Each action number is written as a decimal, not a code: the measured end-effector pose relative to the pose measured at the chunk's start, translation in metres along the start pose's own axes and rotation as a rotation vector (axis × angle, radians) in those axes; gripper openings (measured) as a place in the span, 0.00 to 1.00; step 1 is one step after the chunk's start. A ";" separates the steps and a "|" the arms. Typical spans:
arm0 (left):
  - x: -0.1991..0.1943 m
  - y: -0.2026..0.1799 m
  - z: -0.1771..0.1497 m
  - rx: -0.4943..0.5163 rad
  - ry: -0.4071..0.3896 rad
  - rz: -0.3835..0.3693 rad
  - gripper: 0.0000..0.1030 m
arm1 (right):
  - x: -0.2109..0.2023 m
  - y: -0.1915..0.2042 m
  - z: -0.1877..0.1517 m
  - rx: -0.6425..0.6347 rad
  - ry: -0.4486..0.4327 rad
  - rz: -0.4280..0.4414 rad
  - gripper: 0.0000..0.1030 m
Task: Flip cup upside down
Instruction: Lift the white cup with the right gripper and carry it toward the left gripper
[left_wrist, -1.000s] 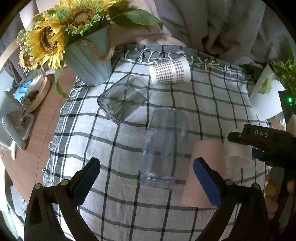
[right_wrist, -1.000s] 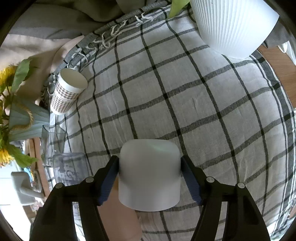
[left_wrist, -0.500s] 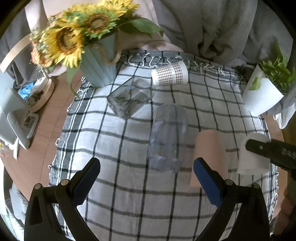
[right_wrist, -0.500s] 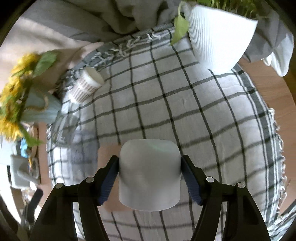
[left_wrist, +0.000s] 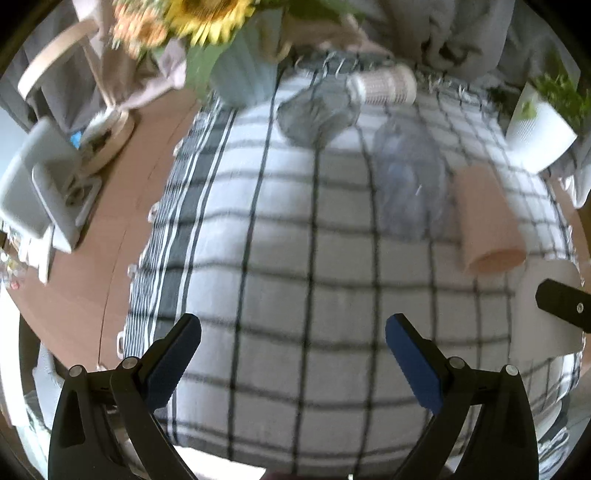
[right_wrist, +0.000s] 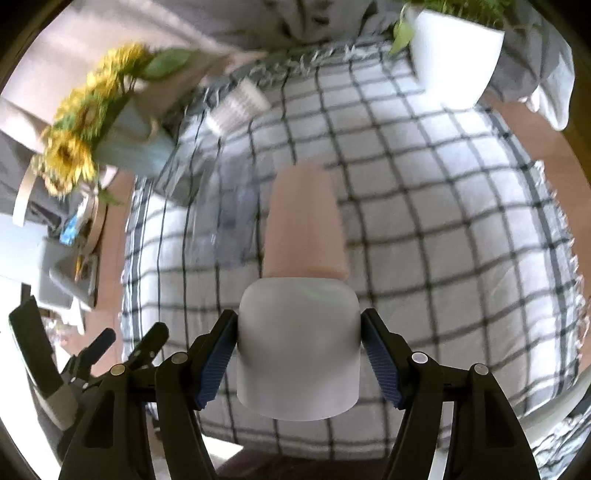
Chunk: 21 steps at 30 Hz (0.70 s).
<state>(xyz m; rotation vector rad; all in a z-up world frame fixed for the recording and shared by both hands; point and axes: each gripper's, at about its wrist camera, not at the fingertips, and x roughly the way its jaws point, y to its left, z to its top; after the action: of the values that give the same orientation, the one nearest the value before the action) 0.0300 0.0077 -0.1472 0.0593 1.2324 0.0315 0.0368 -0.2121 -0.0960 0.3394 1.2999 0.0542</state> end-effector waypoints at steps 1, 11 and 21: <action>0.003 0.005 -0.005 -0.006 0.017 -0.006 0.99 | 0.005 0.003 -0.004 -0.004 0.012 0.001 0.66; 0.016 0.046 -0.022 -0.048 0.064 0.063 0.99 | 0.059 0.044 -0.036 -0.031 0.118 0.044 0.66; 0.022 0.055 -0.023 -0.045 0.087 0.044 0.99 | 0.082 0.060 -0.038 -0.065 0.102 -0.007 0.66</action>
<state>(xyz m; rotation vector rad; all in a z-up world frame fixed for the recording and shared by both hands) 0.0158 0.0641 -0.1723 0.0464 1.3172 0.1009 0.0325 -0.1281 -0.1645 0.2797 1.3969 0.1088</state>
